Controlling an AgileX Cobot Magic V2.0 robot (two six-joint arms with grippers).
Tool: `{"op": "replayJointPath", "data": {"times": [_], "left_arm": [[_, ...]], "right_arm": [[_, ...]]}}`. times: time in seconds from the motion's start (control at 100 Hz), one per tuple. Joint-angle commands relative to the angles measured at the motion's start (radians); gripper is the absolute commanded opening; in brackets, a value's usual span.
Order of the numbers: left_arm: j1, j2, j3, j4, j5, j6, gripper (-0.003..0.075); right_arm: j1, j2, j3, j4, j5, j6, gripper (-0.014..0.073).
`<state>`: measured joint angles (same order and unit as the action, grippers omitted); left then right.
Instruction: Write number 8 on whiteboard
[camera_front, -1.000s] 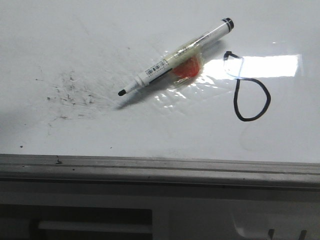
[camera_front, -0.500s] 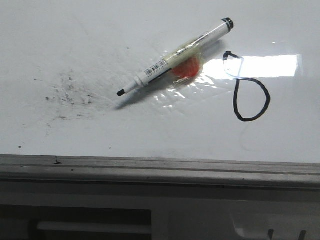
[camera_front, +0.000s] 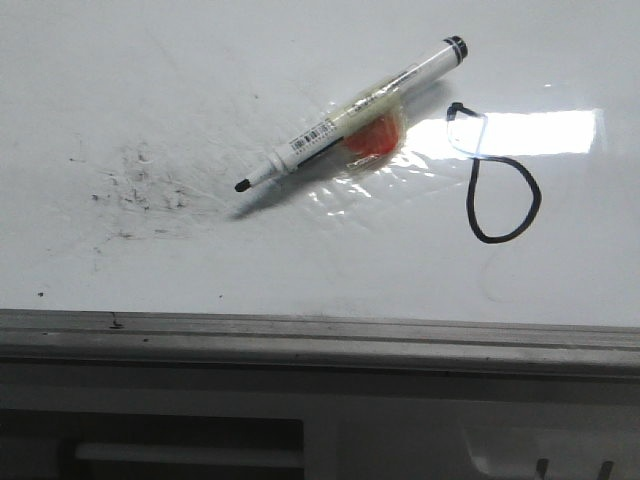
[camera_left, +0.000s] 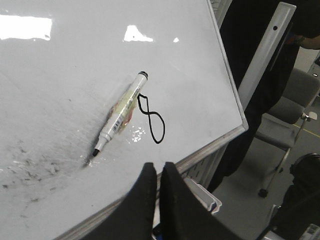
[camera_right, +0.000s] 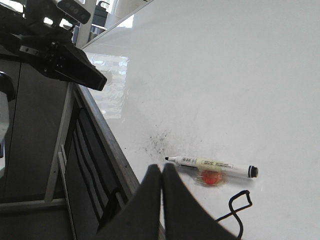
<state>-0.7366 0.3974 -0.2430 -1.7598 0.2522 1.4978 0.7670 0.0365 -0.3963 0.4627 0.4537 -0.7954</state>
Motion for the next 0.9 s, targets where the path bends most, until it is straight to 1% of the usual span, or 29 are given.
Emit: {"op": "replayJointPath", "data": {"times": [0.0, 0.07, 0.12, 0.17, 0.23, 0.28, 0.29, 0.35, 0.41, 0.51, 0.59, 0.64, 0.7, 0.74, 0.78, 0.81, 0.87, 0.89], "left_arm": [[0.016, -0.040, -0.025, 0.093, -0.032, 0.000, -0.0020], [0.065, -0.084, -0.026, 0.260, -0.058, -0.026, -0.0020], [0.117, -0.114, -0.023, 0.406, -0.060, -0.090, -0.0020], [0.179, -0.145, -0.018, 0.576, -0.053, -0.211, -0.0020], [0.263, -0.181, -0.011, 0.802, -0.029, -0.413, -0.0020], [0.324, -0.216, 0.001, 0.959, -0.011, -0.578, -0.0020], [0.332, -0.220, 0.006, 0.979, -0.008, -0.621, -0.0020], [0.401, -0.258, 0.028, 1.123, 0.004, -0.758, -0.0020], [0.455, -0.290, 0.061, 1.204, 0.000, -0.869, -0.0020], [0.509, -0.347, 0.116, 1.321, -0.008, -1.015, -0.0020], [0.529, -0.387, 0.157, 1.446, -0.010, -1.171, -0.0020], [0.533, -0.407, 0.177, 1.541, -0.013, -1.312, -0.0020], [0.533, -0.430, 0.198, 1.658, -0.013, -1.443, -0.0020], [0.533, -0.430, 0.216, 1.702, -0.017, -1.524, -0.0020], [0.533, -0.428, 0.236, 1.731, -0.017, -1.574, -0.0020], [0.533, -0.428, 0.250, 1.733, -0.020, -1.586, -0.0020], [0.533, -0.428, 0.278, 1.707, -0.021, -1.595, -0.0020], [0.533, -0.428, 0.278, 1.694, -0.003, -1.595, -0.0020]], "right_arm": [[-0.004, 0.014, -0.023, 0.004, -0.070, 0.002, -0.0063], [-0.004, 0.014, -0.023, 0.004, -0.070, 0.002, -0.0063], [-0.004, 0.014, -0.023, 0.004, -0.070, 0.002, -0.0063], [-0.004, 0.014, -0.023, 0.004, -0.072, 0.002, -0.0063], [-0.004, 0.014, -0.023, 0.004, -0.072, 0.002, -0.0063], [-0.004, 0.014, -0.023, 0.004, -0.072, 0.002, -0.0063], [-0.004, 0.014, -0.023, 0.004, -0.072, 0.002, -0.0063], [-0.004, 0.014, -0.023, 0.004, -0.072, 0.002, -0.0063], [-0.004, 0.014, -0.023, 0.004, -0.072, 0.002, -0.0063], [-0.004, 0.014, -0.023, 0.004, -0.072, 0.002, -0.0063], [-0.004, 0.014, -0.023, 0.004, -0.072, 0.002, -0.0063], [-0.004, 0.014, -0.023, 0.004, -0.072, 0.002, -0.0063], [-0.004, 0.014, -0.023, 0.004, -0.072, 0.002, -0.0063], [-0.004, 0.014, -0.023, 0.004, -0.072, 0.002, -0.0063], [-0.004, 0.014, -0.023, 0.004, -0.072, 0.002, -0.0063], [-0.004, 0.014, -0.023, 0.004, -0.072, 0.002, -0.0063], [-0.004, 0.014, -0.023, 0.004, -0.072, 0.002, -0.0063], [-0.004, 0.014, -0.023, 0.004, -0.072, 0.002, -0.0063]]}}
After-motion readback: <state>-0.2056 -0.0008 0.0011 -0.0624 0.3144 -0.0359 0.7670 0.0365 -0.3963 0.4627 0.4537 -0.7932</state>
